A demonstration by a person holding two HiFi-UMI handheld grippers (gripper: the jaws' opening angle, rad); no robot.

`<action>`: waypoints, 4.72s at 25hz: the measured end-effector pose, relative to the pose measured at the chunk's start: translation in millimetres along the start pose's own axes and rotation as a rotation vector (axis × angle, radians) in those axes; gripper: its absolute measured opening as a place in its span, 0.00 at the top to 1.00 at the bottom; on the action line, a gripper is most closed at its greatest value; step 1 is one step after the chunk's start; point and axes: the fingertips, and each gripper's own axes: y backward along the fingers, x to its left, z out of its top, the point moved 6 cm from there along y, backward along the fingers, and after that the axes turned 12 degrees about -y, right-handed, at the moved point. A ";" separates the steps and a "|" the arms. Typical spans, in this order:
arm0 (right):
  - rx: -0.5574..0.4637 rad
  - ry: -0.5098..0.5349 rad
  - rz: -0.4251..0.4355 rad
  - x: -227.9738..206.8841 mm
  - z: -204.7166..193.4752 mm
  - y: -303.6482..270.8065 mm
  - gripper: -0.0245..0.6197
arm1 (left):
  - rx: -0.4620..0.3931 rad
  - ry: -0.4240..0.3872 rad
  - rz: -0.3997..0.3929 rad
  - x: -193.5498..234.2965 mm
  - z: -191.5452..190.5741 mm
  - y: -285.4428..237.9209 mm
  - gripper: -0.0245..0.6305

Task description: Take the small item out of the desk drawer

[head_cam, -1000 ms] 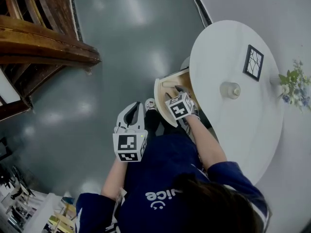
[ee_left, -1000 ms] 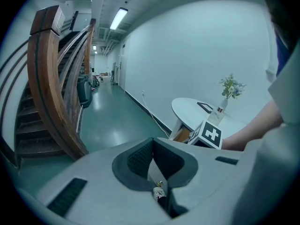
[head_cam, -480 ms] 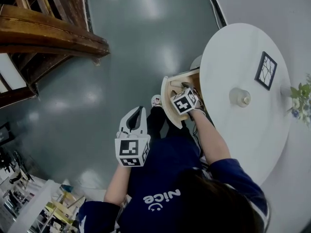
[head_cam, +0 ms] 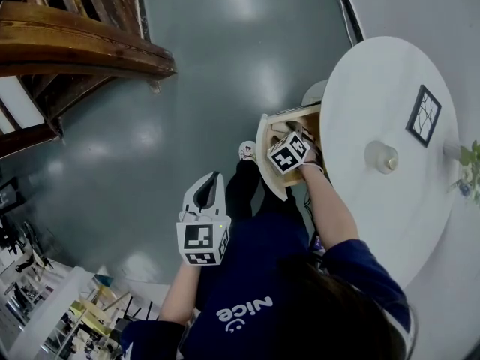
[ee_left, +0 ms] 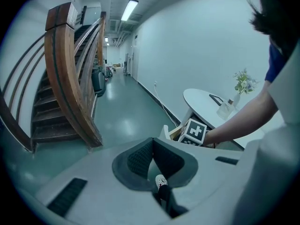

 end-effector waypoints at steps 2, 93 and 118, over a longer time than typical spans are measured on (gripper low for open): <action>0.012 0.010 0.003 -2.4 1.7 -4.7 0.57 | 0.010 0.000 -0.001 0.3 -2.3 -0.6 0.96; -0.249 -0.351 -0.052 34.2 -11.3 163.7 0.74 | -0.188 -0.074 -0.212 -31.5 51.6 -39.4 0.96; -0.586 -0.577 -0.243 10.6 -9.6 274.5 0.74 | -0.333 -0.228 -0.311 -63.8 107.4 -35.9 0.96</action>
